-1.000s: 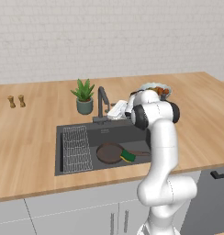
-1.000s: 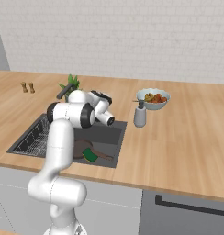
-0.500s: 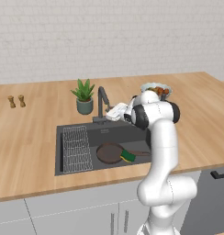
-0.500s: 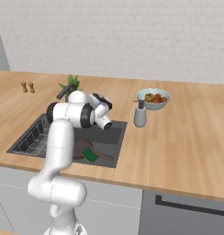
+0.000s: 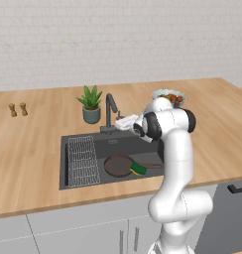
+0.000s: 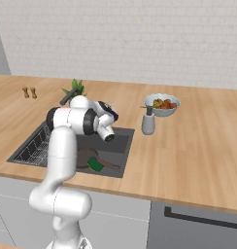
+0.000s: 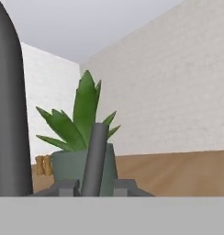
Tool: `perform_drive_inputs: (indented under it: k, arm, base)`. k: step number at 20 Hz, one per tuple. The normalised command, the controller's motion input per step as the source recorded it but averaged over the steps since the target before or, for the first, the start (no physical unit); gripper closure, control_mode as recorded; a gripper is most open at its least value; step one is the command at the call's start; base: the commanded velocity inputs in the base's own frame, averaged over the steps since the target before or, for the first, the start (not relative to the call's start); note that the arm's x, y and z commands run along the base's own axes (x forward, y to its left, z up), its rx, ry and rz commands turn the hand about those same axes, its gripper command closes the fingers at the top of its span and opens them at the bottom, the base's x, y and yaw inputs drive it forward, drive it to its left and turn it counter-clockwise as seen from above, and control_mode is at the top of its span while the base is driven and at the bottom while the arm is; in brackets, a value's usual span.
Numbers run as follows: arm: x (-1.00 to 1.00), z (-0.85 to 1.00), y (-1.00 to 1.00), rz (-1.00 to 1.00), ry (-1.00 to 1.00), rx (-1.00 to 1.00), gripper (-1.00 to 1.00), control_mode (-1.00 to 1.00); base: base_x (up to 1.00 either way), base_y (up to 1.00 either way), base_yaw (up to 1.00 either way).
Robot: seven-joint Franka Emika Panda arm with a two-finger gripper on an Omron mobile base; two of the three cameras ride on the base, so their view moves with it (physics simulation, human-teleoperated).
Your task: Pick the pan and sponge and place them into the sink. Then turn on the water.
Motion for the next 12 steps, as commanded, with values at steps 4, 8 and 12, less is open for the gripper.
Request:
perform_drive_inputs:
  k: [4, 8, 12]
  arm:
    - [0.00, 0.00, -0.85, -0.08, 0.20, 0.09, 1.00, -1.00]
    - [0.00, 0.00, -0.81, -0.07, 0.22, 0.05, 1.00, -1.00]
    - [0.00, 0.00, -0.77, -0.07, 0.20, 0.03, 1.00, -1.00]
  base:
    - [0.00, 0.00, 0.00]
    - [0.00, 0.00, 0.00]
    - [0.00, 0.00, 0.00]
